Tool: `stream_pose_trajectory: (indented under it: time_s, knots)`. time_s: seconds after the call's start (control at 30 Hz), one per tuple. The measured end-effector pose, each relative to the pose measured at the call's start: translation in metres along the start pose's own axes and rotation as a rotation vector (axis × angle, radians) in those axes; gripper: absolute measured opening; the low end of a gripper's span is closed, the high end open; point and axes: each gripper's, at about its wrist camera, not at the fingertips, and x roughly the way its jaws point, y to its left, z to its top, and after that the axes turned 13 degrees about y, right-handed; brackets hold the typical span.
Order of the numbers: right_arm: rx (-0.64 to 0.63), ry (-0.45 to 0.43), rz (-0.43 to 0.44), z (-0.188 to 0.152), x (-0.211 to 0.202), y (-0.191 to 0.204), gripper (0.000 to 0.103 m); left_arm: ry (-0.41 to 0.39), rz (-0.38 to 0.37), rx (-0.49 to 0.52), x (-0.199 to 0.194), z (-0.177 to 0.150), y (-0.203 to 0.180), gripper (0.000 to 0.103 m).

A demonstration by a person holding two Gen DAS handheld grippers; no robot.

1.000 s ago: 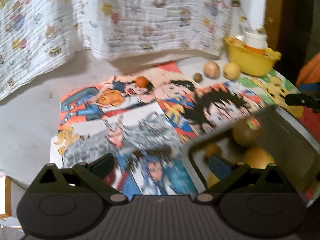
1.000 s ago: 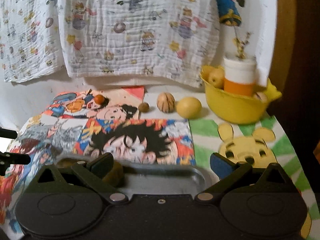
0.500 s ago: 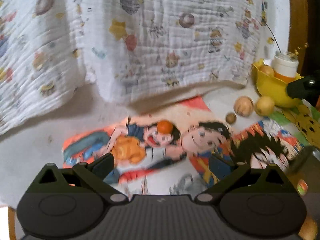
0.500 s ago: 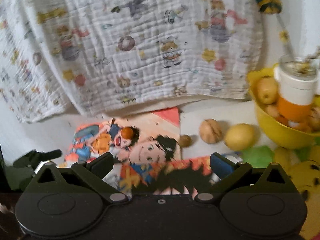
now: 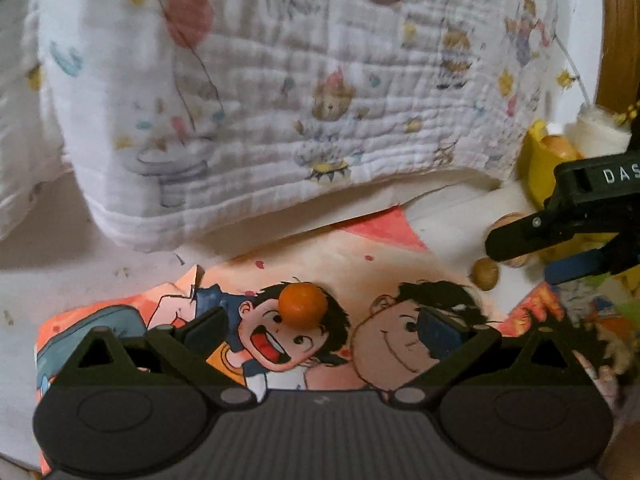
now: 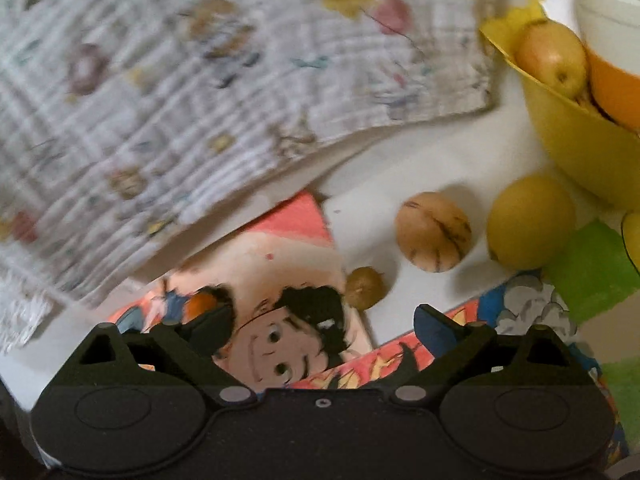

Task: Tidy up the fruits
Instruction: 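Grasp the small orange with the left tool while the right tool grasps another small brown fruit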

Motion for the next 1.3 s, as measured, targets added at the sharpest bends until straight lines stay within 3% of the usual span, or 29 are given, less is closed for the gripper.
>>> stream_pose_trajectory:
  time_s: [0.17, 0.43, 0.67, 1.03, 1.13, 1.3]
  knots:
    - [0.036, -0.007, -0.034, 0.006, 0.018, -0.005, 0.087, -0.011, 0.015, 0.030, 0.016, 0.001, -0.002, 0.100]
    - [0.061, -0.028, -0.038, 0.008, 0.037, -0.005, 0.076, 0.030, 0.043, -0.022, 0.039, 0.008, 0.002, 0.090]
    - [0.054, -0.039, -0.042, 0.007, 0.039, -0.001, 0.055, 0.038, 0.040, -0.048, 0.051, 0.010, 0.006, 0.074]
    - [0.004, -0.059, -0.064, 0.006, 0.039, 0.002, 0.038, 0.021, 0.029, -0.059, 0.051, 0.017, 0.010, 0.037]
    - [0.013, -0.062, -0.062, 0.007, 0.039, 0.000, 0.030, 0.014, 0.024, -0.064, 0.050, 0.016, 0.010, 0.036]
    - [0.037, -0.063, -0.036, 0.009, 0.037, -0.006, 0.029, 0.016, -0.001, -0.076, 0.049, 0.014, 0.009, 0.036]
